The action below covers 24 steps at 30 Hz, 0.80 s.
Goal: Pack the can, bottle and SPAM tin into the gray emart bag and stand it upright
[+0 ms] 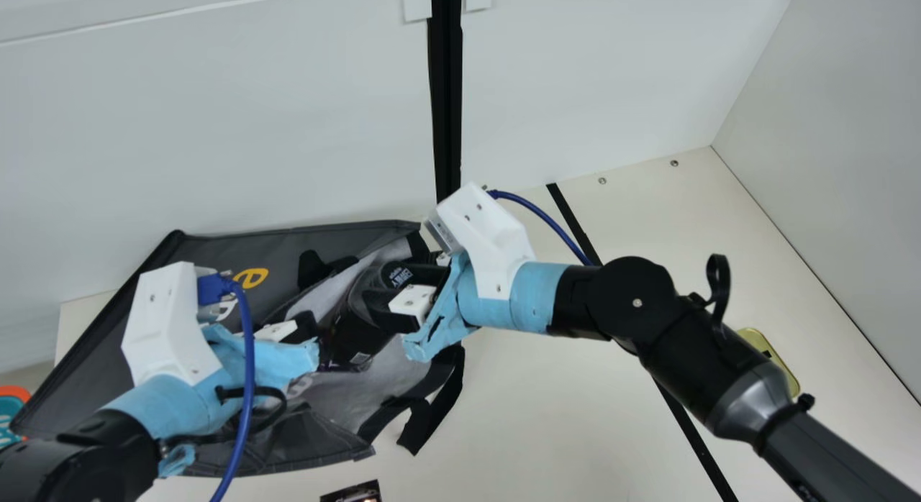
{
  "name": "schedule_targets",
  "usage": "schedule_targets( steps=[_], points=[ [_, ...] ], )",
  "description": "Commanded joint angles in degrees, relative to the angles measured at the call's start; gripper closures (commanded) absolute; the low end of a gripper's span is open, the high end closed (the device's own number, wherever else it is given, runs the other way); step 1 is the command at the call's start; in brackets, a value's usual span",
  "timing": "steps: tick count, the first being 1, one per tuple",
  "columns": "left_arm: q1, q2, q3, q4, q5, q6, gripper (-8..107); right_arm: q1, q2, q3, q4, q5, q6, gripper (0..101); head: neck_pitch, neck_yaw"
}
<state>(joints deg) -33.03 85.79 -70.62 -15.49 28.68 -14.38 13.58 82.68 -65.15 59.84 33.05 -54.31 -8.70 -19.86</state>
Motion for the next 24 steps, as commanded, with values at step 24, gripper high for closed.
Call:
schedule_targets(
  steps=[24],
  points=[
    [0.0, 0.0, 0.0, 0.0, 0.0, 0.0, 107, 4.2, 5.0, -0.8, 4.0, -3.2, -3.0, 101, -1.3, -0.1]
  ],
)
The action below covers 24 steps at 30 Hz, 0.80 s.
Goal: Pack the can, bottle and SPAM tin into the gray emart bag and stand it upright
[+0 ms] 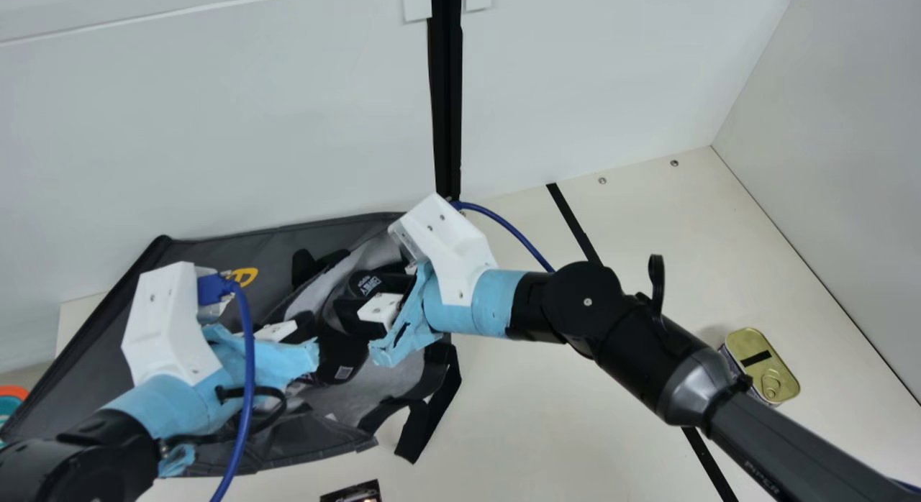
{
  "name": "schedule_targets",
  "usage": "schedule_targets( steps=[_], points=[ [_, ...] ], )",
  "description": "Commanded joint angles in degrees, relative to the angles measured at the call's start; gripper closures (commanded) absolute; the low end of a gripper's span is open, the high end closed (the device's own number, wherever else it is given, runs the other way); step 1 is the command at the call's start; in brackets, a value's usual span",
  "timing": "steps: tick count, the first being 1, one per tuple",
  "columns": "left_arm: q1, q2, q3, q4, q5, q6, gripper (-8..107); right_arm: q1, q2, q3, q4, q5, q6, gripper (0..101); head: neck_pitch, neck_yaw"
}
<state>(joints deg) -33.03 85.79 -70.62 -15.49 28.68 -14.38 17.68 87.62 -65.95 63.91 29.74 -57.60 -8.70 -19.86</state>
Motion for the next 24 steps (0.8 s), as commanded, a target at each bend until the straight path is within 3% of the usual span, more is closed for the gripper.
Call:
schedule_targets(
  steps=[1, 24],
  points=[
    [0.0, 0.0, 0.0, 0.0, 0.0, 0.0, 107, 0.3, 0.3, -0.1, -0.3, 0.1, 0.4, 98, -1.3, -0.1],
    [0.0, 0.0, 0.0, 0.0, 0.0, 0.0, 107, 0.8, 2.0, -1.6, -4.0, 1.4, 3.0, 21, -1.3, -0.1]
  ],
)
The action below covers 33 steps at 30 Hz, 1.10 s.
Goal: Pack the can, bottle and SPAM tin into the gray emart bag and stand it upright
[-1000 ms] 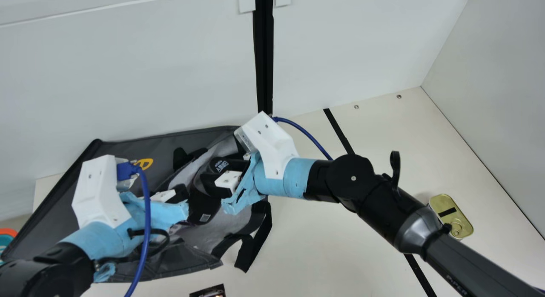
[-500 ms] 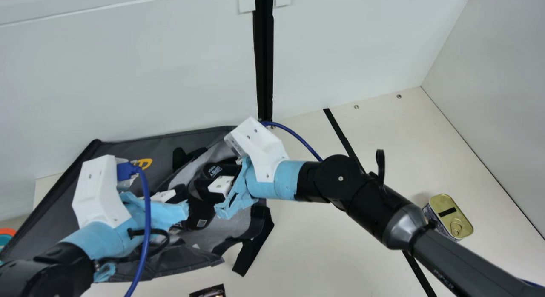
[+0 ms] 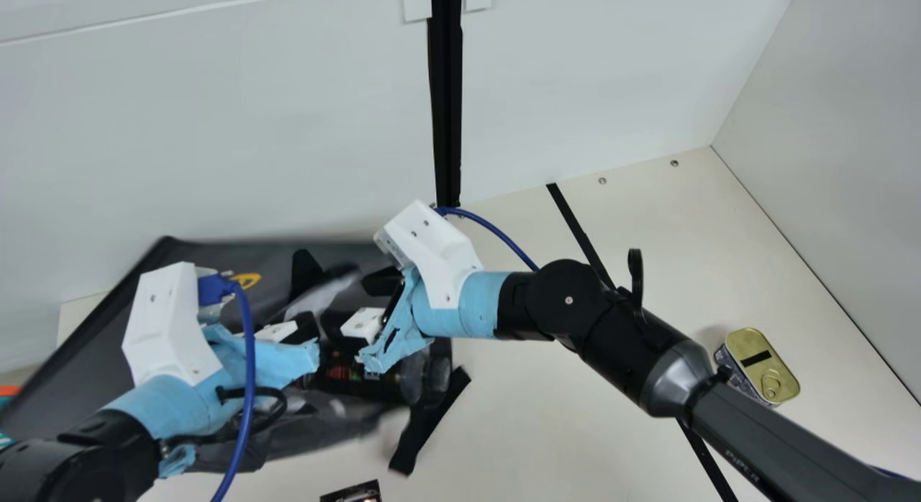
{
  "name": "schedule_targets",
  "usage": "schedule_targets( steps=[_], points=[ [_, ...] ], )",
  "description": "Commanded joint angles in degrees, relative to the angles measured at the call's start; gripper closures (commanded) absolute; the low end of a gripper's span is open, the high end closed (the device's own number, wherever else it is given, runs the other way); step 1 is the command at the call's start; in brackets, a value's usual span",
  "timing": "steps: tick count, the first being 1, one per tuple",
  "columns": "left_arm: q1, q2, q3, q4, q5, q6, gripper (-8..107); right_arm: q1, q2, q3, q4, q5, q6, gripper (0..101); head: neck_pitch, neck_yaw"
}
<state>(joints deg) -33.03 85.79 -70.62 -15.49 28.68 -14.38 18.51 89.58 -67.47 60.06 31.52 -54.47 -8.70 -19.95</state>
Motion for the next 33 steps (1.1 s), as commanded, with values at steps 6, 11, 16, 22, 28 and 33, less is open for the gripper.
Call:
schedule_targets(
  steps=[6, 11, 16, 22, 28, 33],
  points=[
    [0.0, 0.0, 0.0, 0.0, 0.0, 0.0, 107, -0.3, 0.1, -0.3, -0.7, 0.0, 0.2, 6, -1.3, 0.0],
    [0.0, 0.0, 0.0, 0.0, 0.0, 0.0, 107, -0.5, -0.2, -0.3, -1.1, 0.4, 0.2, 6, -1.3, 0.0],
    [0.0, 0.0, 0.0, 0.0, 0.0, 0.0, 107, -1.0, -0.8, -0.2, -1.6, 1.2, 0.3, 6, -1.3, 0.0],
    [0.0, 0.0, 0.0, 0.0, 0.0, 0.0, 107, -2.2, -2.2, -0.1, -2.1, 2.6, 0.5, 6, -1.3, 0.0],
    [0.0, 0.0, 0.0, 0.0, 0.0, 0.0, 107, -3.5, -3.8, 0.1, -2.3, 3.6, 0.8, 6, -1.3, 0.0],
    [0.0, 0.0, 0.0, 0.0, 0.0, 0.0, 107, -4.7, -5.4, 0.5, -2.6, 4.1, 1.3, 6, -1.3, 0.0]
  ],
)
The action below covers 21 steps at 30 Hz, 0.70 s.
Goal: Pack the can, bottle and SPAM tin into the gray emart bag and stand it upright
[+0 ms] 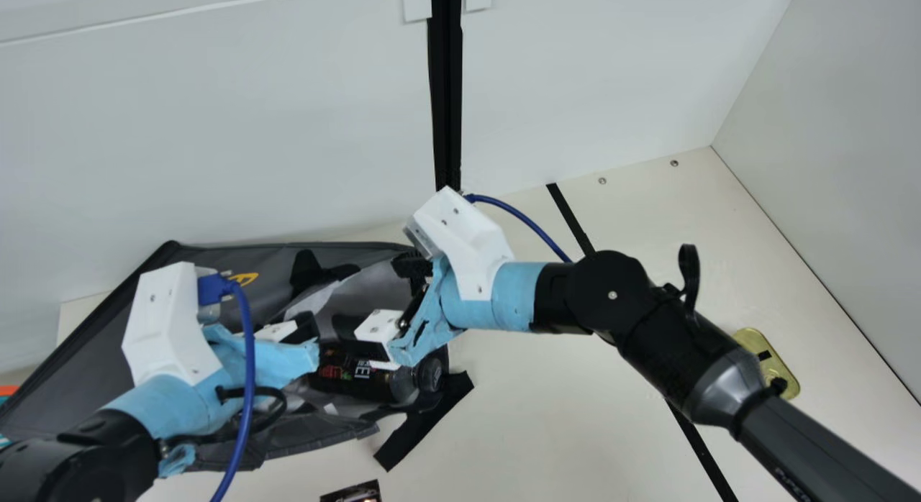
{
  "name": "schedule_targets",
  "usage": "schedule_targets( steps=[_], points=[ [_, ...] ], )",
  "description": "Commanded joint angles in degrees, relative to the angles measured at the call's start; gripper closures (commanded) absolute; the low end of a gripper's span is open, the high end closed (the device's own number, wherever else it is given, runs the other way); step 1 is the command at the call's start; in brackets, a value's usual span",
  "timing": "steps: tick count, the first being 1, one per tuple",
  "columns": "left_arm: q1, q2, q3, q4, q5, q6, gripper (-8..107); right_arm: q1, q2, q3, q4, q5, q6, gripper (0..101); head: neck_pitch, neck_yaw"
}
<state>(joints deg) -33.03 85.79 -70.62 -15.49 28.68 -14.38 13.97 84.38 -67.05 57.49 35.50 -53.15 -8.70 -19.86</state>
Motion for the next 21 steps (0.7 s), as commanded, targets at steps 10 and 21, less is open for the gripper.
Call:
schedule_targets(
  steps=[10, 21],
  points=[
    [0.0, 0.0, 0.0, 0.0, 0.0, 0.0, 107, -2.7, -4.0, 1.5, -1.0, 1.2, 1.9, 6, -1.3, -0.1],
    [0.0, 0.0, 0.0, 0.0, 0.0, 0.0, 107, -5.2, -9.3, 3.8, -4.2, 1.5, 5.6, 6, -1.3, -0.1]
  ],
)
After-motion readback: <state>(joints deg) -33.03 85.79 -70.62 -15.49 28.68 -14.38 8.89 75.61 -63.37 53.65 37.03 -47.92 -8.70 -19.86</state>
